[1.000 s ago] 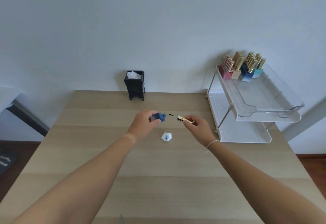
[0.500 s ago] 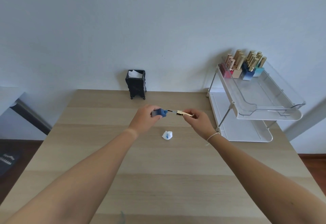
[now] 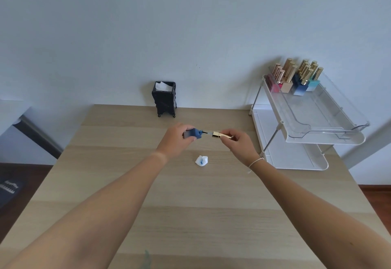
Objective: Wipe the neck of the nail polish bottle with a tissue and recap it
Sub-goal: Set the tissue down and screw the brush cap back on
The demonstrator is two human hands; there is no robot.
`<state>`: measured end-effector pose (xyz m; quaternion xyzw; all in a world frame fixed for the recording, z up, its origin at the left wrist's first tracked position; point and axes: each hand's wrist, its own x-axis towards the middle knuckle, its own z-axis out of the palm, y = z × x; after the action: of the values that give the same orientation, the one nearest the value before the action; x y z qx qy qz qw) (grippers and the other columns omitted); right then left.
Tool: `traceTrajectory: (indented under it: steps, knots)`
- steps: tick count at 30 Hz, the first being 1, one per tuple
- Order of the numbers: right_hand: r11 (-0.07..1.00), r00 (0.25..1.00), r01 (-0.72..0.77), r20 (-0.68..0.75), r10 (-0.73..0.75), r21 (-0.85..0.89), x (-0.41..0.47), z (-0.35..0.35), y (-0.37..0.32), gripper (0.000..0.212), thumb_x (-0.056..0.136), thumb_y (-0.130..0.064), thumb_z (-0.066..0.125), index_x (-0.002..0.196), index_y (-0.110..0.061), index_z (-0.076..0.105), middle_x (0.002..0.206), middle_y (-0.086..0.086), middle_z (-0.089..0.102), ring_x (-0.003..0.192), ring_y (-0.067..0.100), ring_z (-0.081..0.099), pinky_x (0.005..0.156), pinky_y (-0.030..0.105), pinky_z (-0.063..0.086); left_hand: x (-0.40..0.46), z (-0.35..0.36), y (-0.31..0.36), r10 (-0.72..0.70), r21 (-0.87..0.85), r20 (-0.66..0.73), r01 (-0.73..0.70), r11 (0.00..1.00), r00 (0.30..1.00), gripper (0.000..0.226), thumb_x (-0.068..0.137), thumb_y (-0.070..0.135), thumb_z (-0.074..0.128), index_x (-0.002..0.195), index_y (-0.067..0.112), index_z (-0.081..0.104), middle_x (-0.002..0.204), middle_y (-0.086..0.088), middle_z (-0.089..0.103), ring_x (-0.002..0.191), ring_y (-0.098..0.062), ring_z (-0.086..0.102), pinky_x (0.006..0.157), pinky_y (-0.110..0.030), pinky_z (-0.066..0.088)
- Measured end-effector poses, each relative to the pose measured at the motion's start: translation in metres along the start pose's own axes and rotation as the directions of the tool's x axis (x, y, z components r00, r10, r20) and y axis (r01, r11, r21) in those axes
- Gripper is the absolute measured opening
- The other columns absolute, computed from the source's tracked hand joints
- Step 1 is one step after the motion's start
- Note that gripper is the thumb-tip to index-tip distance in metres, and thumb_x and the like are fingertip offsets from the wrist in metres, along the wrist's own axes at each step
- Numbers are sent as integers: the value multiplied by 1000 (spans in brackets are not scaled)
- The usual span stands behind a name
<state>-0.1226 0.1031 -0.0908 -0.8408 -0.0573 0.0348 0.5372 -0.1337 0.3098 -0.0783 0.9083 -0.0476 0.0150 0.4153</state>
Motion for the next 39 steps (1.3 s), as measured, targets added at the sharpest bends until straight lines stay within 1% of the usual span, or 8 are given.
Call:
traceTrajectory:
  steps: [7,12,23,26,29,33,35,39]
  knots:
    - [1000,1000,-11,1,11,4,0,-1,-1,19,83,-17,56,77,-33,63,55,-6,46,46,4,35,40,9,31,-1,0,-1,-1,-5,3,1,1000,1000,28,83,15,63,111,15,63,104,-4,61,96,-19,57,91,-41,50]
    - [1000,1000,-17,5,17,-3,1,-1,0,15,83,-16,56,84,-28,65,56,-5,46,47,5,36,40,9,32,0,-1,-1,-3,-13,-4,3,1000,1000,28,83,15,63,111,16,63,101,1,59,96,-19,57,91,-39,50]
    - [1000,1000,10,15,-9,-26,3,-1,-3,19,83,-16,58,77,-34,62,57,-8,48,44,2,39,42,7,34,0,-1,0,13,15,28,-14,1000,1000,28,83,15,63,111,14,63,106,-5,60,97,-20,57,91,-41,49]
    - [998,999,32,26,-31,-57,3,-2,-4,16,83,-16,58,79,-31,63,60,-9,51,50,3,41,46,8,36,1,-2,0,15,28,41,-16,999,999,30,83,13,63,113,12,62,108,-8,60,98,-22,56,92,-43,48]
    - [996,998,39,43,-36,-82,5,-2,-5,12,83,-16,58,84,-25,65,65,-8,54,56,6,43,54,18,39,1,-2,1,18,42,50,-21,999,999,32,83,13,63,115,10,61,111,-9,60,101,-22,56,94,-42,47]
    - [992,998,51,51,-45,-119,6,-2,-5,11,83,-16,58,89,-19,66,70,-8,56,60,7,46,59,22,42,2,0,3,33,54,60,-36,998,998,31,83,10,63,114,9,62,111,-10,61,101,-23,55,94,-41,47]
    - [986,996,65,63,-56,-154,7,-2,-6,14,82,-16,58,93,-16,67,74,-9,57,63,7,47,62,22,42,3,1,3,39,69,63,-43,997,997,31,83,10,62,114,9,62,110,-11,61,100,-22,55,92,-39,47]
    - [976,993,104,77,-91,-190,11,-1,-8,14,81,-16,59,92,-18,68,77,-11,55,68,8,45,65,24,41,4,3,1,34,74,65,-39,996,997,31,83,12,62,113,11,62,108,-8,60,95,-18,53,88,-33,46]
